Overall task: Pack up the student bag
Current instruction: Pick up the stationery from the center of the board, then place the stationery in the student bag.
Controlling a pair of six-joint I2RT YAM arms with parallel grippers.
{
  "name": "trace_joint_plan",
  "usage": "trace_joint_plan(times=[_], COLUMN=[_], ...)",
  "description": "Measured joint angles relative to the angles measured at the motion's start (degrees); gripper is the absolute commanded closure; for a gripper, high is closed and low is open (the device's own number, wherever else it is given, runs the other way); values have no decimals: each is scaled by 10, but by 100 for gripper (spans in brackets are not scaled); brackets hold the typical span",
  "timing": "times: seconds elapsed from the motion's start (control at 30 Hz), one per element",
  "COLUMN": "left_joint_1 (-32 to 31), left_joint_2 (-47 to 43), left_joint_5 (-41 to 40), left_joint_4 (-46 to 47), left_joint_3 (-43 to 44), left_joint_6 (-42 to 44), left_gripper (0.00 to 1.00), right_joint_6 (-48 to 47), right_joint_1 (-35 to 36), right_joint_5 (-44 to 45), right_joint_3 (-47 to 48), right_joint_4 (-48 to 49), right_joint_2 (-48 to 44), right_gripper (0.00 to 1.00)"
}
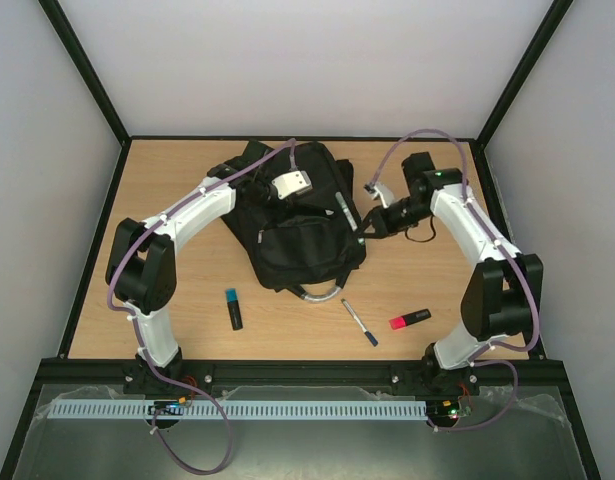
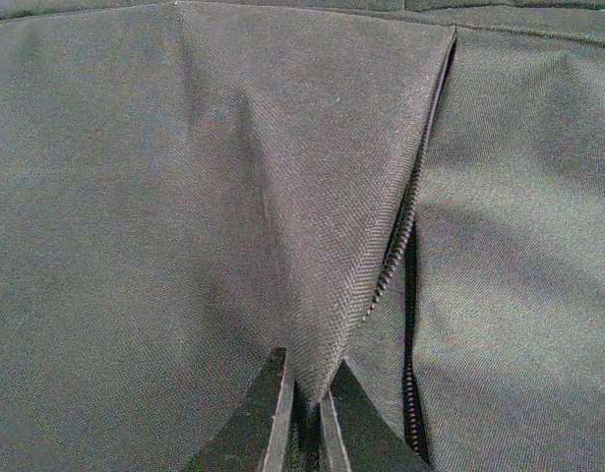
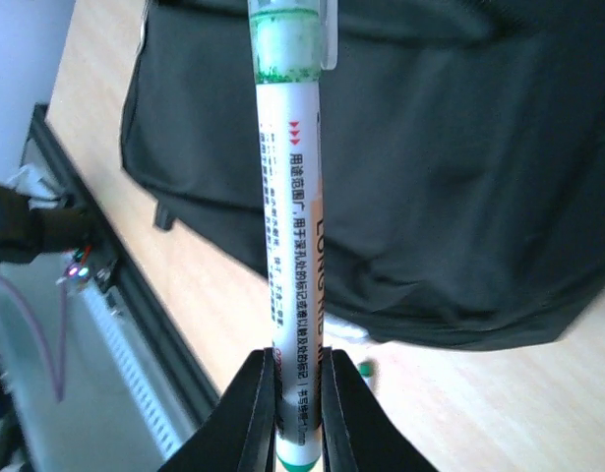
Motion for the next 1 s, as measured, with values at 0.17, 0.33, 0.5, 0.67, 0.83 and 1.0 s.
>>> trace_joint_plan(times=[0.17,0.33,0.5,0.67,0.83,1.0], left_joint_1=[0,0,0,-1,-1,-1], left_joint_2=[0,0,0,0,0,0], left_joint_5=[0,0,-1,-1,-1,-1], left_joint_4=[0,0,0,0,0,0], left_joint_3=[0,0,0,0,0,0], left_joint_6=[0,0,0,0,0,0], left_gripper=[98,98,98,98,98,98], right_joint_6=[33,83,131,163,188,213], right_joint_1=[49,76,76,77,80,82], right_joint_5=[-29,-34,-32,-20,11,47], right_joint_3=[-57,-109,-113,-95,-47,-15], right_joint_4=[2,24,61,91,116,136], right_joint_2=[-3,-4,8,50,99,123], right_gripper=[99,99,99,99,99,99])
